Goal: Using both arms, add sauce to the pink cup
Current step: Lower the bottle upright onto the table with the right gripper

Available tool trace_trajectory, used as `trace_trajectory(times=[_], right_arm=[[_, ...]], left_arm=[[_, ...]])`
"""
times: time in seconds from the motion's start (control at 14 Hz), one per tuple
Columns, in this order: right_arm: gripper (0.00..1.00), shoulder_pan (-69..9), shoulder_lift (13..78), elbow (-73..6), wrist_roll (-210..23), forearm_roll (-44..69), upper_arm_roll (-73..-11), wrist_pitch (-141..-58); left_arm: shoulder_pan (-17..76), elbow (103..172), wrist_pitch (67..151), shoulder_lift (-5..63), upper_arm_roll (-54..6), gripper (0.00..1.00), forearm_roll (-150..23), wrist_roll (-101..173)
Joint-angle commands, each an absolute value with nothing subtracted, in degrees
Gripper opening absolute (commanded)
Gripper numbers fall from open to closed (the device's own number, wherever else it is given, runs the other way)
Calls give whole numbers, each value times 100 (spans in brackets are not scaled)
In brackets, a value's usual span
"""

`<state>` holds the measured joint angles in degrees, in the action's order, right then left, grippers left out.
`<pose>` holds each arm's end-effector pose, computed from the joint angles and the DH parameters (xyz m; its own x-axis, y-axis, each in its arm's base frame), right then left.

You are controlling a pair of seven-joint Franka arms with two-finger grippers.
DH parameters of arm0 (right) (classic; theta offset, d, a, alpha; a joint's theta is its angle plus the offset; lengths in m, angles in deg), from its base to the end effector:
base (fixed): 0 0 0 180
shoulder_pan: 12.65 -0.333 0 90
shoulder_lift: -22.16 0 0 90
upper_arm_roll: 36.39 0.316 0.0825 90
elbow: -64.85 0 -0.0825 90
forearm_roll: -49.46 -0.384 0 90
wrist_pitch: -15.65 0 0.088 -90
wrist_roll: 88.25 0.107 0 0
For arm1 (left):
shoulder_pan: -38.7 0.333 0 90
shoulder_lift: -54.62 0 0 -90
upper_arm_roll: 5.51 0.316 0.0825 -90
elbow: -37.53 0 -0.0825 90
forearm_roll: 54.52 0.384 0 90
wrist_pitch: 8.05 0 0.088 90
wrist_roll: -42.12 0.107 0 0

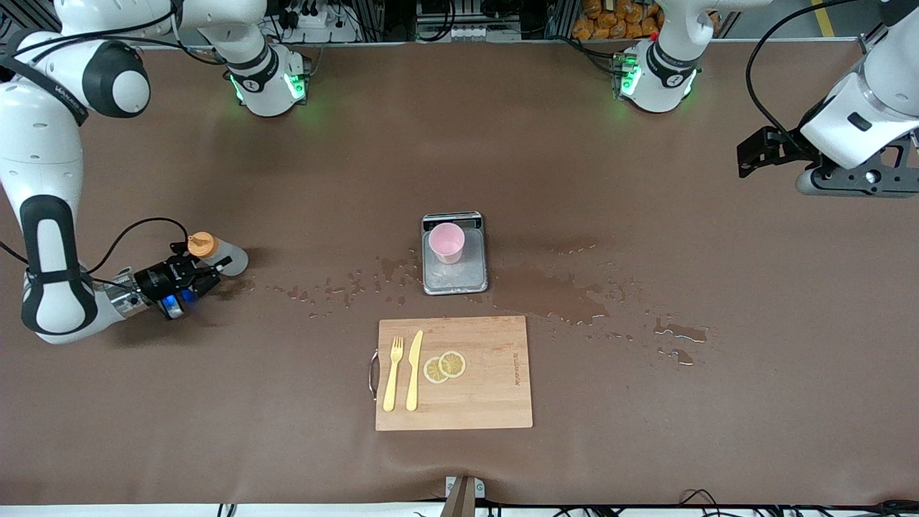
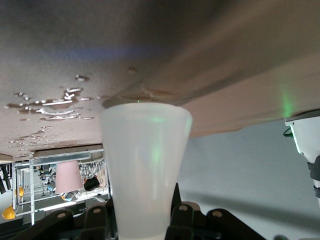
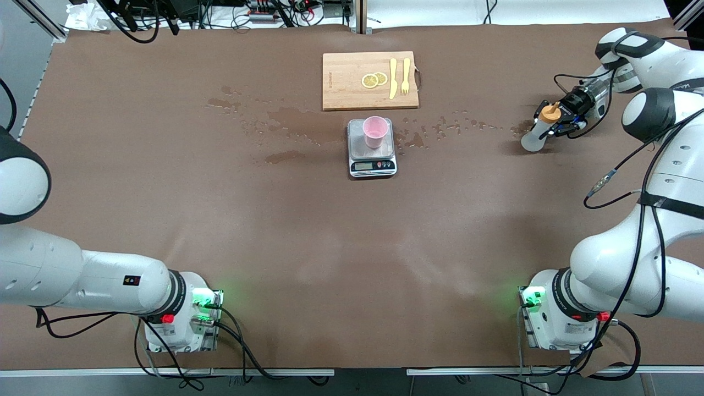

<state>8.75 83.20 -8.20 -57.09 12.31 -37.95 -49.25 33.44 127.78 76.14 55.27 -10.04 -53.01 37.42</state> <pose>0.5841 -0.1562 0.1034 0.0462 -0.2524 -0.9665 -0.8384 -0.5359 0.0998 0.5325 -0.0891 0.6203 0.9921 -0.0853 -0.0917 -0.0888 -0.9954 -0.0349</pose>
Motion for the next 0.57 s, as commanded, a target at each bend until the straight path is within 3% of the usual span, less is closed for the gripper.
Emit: trace_trajectory(times=[0.0, 0.07, 0.14, 0.5], right_arm=[[60, 977, 8359, -810, -5775, 1140, -3718, -4869], [83, 985, 8360, -801, -5766, 1140, -3726, -4869], [98, 985, 8360, -801, -5740, 1140, -3726, -4869], [100, 1099, 8246, -337, -5740, 1254, -3762, -4790]], left_arm=[[3351, 12771, 7562, 5558, -1035, 100, -5232, 3649], [3351, 12771, 7562, 5558, -1035, 100, -5232, 3640], [3351, 12771, 7562, 5558, -1035, 100, -5232, 3649], [3351, 12771, 7562, 5558, -1035, 100, -5232, 3640]])
